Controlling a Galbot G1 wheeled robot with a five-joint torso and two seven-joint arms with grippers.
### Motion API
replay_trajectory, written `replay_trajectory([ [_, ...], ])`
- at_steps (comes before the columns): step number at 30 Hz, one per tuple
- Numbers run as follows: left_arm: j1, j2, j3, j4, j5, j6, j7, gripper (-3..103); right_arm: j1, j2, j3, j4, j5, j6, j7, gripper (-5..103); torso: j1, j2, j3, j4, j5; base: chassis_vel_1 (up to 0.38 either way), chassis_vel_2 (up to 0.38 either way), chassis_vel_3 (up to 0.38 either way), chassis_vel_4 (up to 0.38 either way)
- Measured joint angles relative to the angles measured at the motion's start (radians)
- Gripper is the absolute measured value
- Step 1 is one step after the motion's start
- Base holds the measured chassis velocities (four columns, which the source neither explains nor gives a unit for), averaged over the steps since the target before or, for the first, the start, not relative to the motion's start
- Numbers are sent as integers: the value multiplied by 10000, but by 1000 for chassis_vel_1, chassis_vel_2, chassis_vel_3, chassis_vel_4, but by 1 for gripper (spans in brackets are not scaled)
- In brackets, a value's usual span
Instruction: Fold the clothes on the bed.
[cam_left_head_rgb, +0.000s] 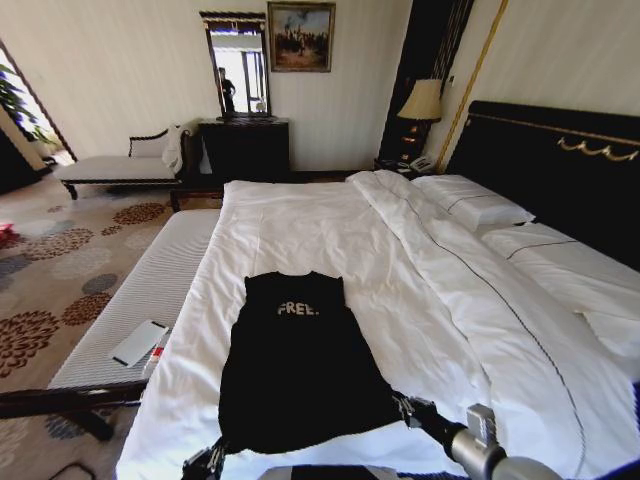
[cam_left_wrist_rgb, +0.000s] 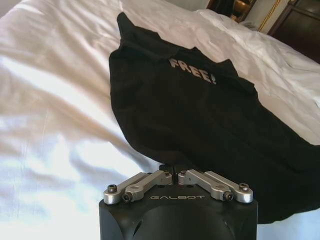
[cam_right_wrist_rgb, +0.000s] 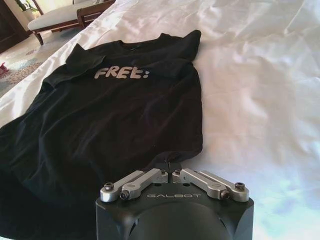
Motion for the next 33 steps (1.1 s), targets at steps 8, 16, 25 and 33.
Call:
replay_trajectory([
  [8,337,-312,-661,-310,-119,-433,97,0,-3,253,507,396,542,9,13,0,0,0,0,0,-1,0,0,0,0],
  [16,105,-664,-1127,-585,-379,-625,91,0,123,375,925,750,1135,-19,95,0,0,0,0,1,0,0,0,0,0],
  [25,-1860,-767,-1556,-978,-1091,375,-344,0,1307,195,754,802,1907,-256,608,0,0,0,1,1,0,0,0,0,0],
  [33,-5429,377,-344,-753,-2410,2051,-1883,0,3272,-785,647,289,3437,-746,1517,0,3,-1,3,1,1,0,0,0,0],
])
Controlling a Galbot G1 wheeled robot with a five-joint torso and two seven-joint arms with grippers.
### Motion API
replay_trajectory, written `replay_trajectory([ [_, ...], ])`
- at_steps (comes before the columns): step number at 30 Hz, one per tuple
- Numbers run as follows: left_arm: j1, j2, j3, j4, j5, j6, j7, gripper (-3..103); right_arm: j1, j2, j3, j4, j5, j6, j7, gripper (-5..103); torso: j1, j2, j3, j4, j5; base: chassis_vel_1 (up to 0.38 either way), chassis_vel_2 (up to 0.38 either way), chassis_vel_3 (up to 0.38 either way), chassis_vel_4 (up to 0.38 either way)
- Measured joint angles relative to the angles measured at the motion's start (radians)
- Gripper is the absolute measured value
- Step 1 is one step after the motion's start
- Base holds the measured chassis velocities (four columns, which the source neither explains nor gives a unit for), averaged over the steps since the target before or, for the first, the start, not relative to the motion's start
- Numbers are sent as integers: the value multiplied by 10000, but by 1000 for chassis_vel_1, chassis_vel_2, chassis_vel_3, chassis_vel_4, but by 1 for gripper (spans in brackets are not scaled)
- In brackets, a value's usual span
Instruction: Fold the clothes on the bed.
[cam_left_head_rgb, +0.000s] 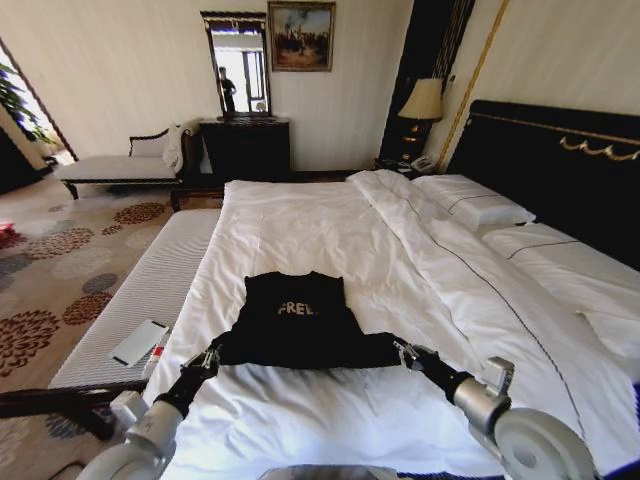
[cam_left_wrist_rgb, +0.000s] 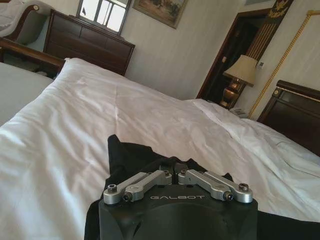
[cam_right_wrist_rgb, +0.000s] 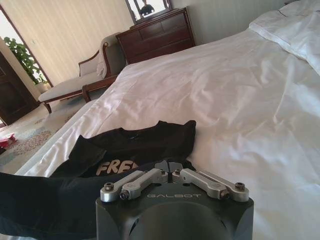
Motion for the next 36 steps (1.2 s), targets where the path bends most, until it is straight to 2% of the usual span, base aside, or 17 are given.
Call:
replay_trajectory([
  [6,-1386,332,313,628,-303,185,-532,0,1513,-450,-763,-658,626,-49,288,0,0,0,1,1,-2,0,0,0,0],
  [12,-2124,517,498,1013,-467,260,-709,0,2373,-746,-1373,-1061,899,-46,322,0,-1,0,-1,0,-2,0,0,0,0],
  [16,-3218,854,1132,1579,-844,355,-1083,0,3656,-1110,-2520,-1770,1054,-2,506,0,0,0,-1,0,-1,0,0,0,0],
  [18,-3407,900,1249,1688,-884,368,-1137,0,3808,-1149,-2655,-1860,1096,0,531,0,0,0,0,0,0,0,0,0,0],
  [19,-3987,1020,1599,2024,-996,385,-1236,0,4479,-1333,-3132,-2244,1262,13,627,0,0,-1,0,-4,-1,0,0,0,0],
  [27,-5432,1154,2341,3107,-1108,391,-1256,0,6541,-1846,-4522,-3614,1731,240,704,0,0,0,0,-1,-2,0,0,0,0],
  [36,-6607,961,2953,4082,-1186,359,-1119,0,7570,-1675,-5635,-4615,1792,312,615,0,-2,0,-1,-1,-2,0,0,0,0],
])
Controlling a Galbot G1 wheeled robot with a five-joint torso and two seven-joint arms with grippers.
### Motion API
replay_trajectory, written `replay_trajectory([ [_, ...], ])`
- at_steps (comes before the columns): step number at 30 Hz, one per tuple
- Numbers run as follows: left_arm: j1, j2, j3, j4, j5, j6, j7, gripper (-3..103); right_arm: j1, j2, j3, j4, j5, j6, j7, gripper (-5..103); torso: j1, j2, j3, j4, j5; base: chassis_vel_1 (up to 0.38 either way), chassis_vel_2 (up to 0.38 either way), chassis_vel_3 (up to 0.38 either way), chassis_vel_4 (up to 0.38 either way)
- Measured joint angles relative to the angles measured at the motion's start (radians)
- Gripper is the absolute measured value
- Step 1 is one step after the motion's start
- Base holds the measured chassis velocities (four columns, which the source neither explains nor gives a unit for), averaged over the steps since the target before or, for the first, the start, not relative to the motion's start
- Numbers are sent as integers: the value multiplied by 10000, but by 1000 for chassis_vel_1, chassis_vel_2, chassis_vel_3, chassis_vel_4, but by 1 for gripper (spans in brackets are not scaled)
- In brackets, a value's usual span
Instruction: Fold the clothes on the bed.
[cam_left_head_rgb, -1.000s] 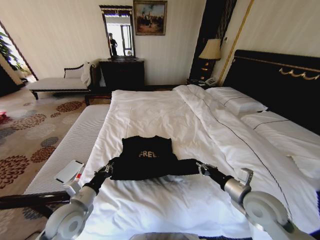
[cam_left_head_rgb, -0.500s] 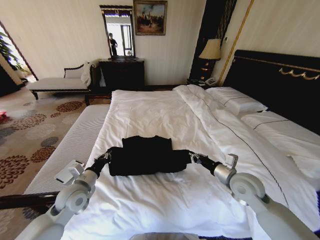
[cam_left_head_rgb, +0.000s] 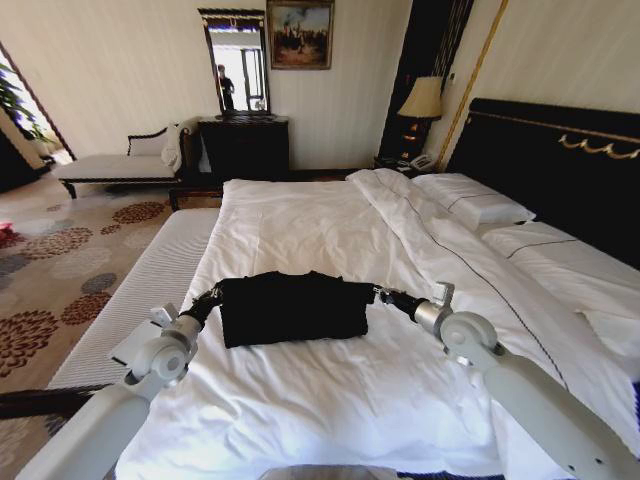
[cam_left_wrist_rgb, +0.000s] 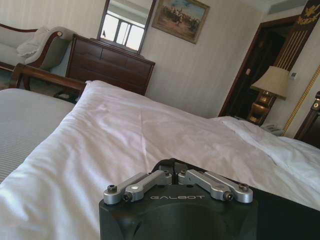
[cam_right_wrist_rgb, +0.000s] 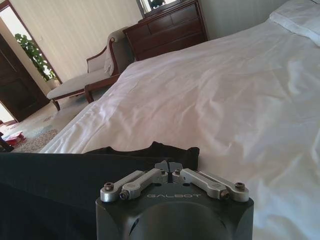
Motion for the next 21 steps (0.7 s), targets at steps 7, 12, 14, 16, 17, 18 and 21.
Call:
replay_trajectory([
  [7,-902,-40,610,643,-220,101,20,0,969,90,-784,-747,151,2,-88,0,1,1,0,-3,2,0,0,0,0],
  [12,-1265,-212,829,1210,-235,140,91,0,1828,286,-1436,-1399,152,64,-174,0,0,0,0,1,0,0,0,0,0],
  [14,-1329,-256,865,1305,-242,145,98,0,2017,337,-1567,-1536,151,76,-185,0,0,1,0,2,-2,0,0,0,0],
  [16,-1708,-433,1121,1764,-250,165,121,0,2610,463,-2021,-2007,121,146,-232,0,0,1,0,3,-1,0,0,0,0],
  [17,-1855,-493,1243,1923,-250,169,132,0,2806,511,-2180,-2190,111,180,-256,0,0,1,0,3,0,0,0,0,0],
  [18,-2053,-563,1400,2103,-245,173,150,0,2981,572,-2296,-2380,103,215,-274,0,0,1,1,2,-1,0,0,0,0],
  [21,-2530,-737,1758,2536,-218,173,197,0,3295,683,-2536,-2785,99,271,-323,0,0,0,0,1,0,0,0,0,0],
])
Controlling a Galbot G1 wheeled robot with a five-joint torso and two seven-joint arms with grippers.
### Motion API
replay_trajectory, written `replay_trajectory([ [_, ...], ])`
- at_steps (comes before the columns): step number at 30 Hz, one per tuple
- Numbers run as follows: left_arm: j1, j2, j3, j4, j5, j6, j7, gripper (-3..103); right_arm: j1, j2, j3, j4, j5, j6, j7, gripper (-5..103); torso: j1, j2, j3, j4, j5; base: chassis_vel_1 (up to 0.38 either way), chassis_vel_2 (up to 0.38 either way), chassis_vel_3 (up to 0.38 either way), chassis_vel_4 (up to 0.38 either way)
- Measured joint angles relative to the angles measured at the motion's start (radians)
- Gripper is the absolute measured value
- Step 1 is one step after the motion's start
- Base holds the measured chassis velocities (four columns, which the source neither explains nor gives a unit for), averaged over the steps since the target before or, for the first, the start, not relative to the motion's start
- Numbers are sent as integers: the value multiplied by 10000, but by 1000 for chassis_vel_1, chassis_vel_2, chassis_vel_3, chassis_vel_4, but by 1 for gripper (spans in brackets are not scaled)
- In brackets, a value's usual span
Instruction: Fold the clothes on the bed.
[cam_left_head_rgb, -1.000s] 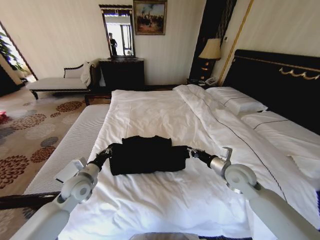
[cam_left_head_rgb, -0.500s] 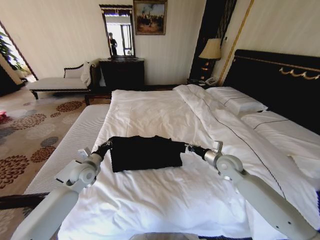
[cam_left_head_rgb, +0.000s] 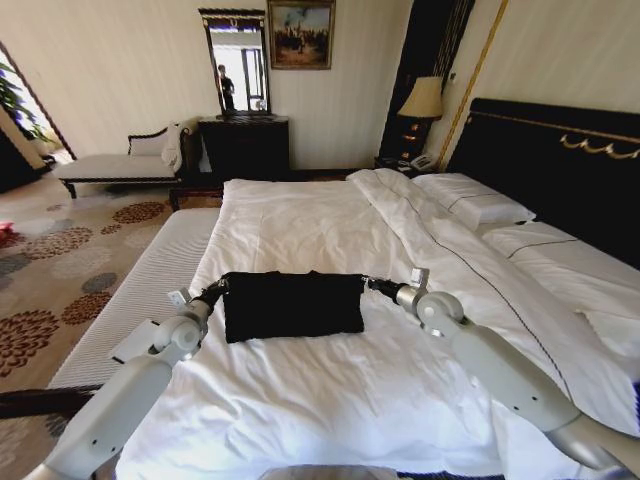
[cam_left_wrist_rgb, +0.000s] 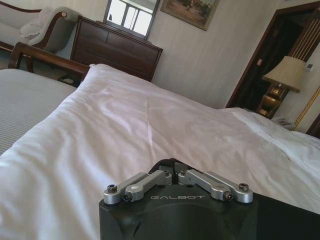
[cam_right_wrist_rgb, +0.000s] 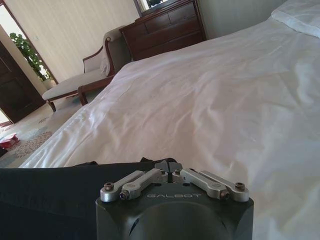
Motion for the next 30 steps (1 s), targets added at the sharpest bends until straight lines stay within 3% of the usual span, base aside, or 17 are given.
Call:
replay_trajectory([
  [13,-2010,-703,1285,1954,67,-23,395,0,945,461,-965,-1557,-156,262,-280,0,0,0,-1,-1,2,0,0,0,0],
  [30,-2877,-1514,1976,3832,214,-188,820,0,1746,1055,-1925,-3195,-519,569,-656,0,0,0,0,-1,0,0,0,0,0],
])
